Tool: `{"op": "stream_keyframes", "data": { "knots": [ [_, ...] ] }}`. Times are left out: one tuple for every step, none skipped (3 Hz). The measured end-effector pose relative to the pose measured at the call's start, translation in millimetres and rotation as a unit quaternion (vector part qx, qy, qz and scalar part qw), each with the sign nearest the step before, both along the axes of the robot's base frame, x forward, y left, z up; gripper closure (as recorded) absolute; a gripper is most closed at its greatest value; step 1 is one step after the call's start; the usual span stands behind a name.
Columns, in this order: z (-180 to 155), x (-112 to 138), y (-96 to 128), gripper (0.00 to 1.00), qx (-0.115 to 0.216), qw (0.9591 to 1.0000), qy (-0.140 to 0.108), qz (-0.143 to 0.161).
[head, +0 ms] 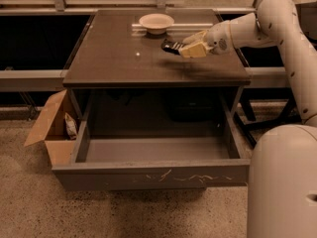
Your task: Place rxbar chocolate into top drawer
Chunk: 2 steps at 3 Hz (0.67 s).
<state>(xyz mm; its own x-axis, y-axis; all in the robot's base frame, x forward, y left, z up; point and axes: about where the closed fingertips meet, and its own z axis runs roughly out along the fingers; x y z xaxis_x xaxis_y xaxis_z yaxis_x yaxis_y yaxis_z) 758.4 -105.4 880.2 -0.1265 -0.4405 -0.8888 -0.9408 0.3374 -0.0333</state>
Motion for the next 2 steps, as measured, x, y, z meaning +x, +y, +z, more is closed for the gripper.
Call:
{"op": "stream_keyframes", "data": {
  "knots": [
    [1, -25, 17, 1.00, -0.006, 0.9993, 0.000, 0.037],
    [5, -58, 37, 1.00, -0.019, 0.9970, -0.005, 0.075]
  ]
}}
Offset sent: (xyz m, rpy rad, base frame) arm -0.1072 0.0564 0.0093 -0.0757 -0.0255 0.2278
